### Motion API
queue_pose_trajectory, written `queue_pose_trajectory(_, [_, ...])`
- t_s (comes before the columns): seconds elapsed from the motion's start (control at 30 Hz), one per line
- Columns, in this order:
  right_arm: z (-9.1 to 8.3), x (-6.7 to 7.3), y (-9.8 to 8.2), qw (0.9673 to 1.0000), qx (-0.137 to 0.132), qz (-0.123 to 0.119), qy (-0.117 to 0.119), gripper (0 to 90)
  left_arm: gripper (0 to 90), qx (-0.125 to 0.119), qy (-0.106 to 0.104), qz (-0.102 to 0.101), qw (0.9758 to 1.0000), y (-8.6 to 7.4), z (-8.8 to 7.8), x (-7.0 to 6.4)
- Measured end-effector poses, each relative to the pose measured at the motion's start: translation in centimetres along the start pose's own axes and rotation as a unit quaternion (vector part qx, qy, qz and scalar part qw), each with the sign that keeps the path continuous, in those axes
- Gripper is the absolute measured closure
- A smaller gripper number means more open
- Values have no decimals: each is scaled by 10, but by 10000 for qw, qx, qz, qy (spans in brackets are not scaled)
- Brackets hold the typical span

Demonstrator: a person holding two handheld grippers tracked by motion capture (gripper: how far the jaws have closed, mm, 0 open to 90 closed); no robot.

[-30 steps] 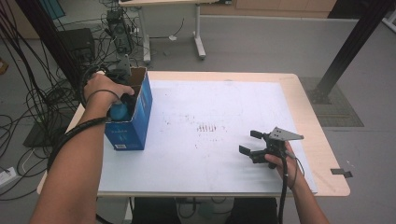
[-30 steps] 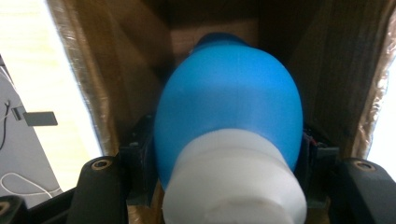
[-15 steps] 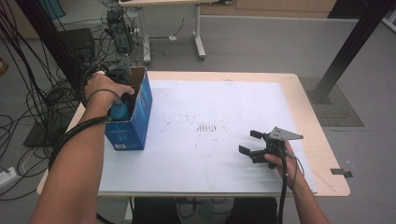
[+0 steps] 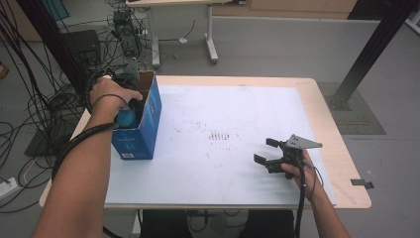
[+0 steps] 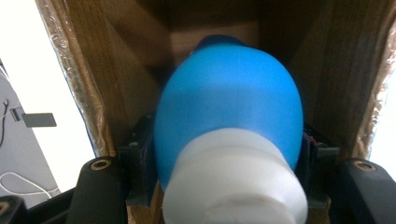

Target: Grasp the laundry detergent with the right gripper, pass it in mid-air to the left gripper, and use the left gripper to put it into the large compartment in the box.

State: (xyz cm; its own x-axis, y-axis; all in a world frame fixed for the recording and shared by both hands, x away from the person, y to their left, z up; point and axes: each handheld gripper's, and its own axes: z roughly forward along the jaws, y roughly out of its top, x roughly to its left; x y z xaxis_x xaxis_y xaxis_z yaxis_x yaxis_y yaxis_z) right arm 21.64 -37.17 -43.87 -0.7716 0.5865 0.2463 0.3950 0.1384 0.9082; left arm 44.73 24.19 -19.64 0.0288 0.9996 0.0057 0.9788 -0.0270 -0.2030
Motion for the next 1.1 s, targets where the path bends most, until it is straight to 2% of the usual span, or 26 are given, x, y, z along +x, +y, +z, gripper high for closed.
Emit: queue_pose_trajectory(1.1, [2,-2,0,10000,-32,18,16,66,372,20,-2,-13,10000,0,0,0])
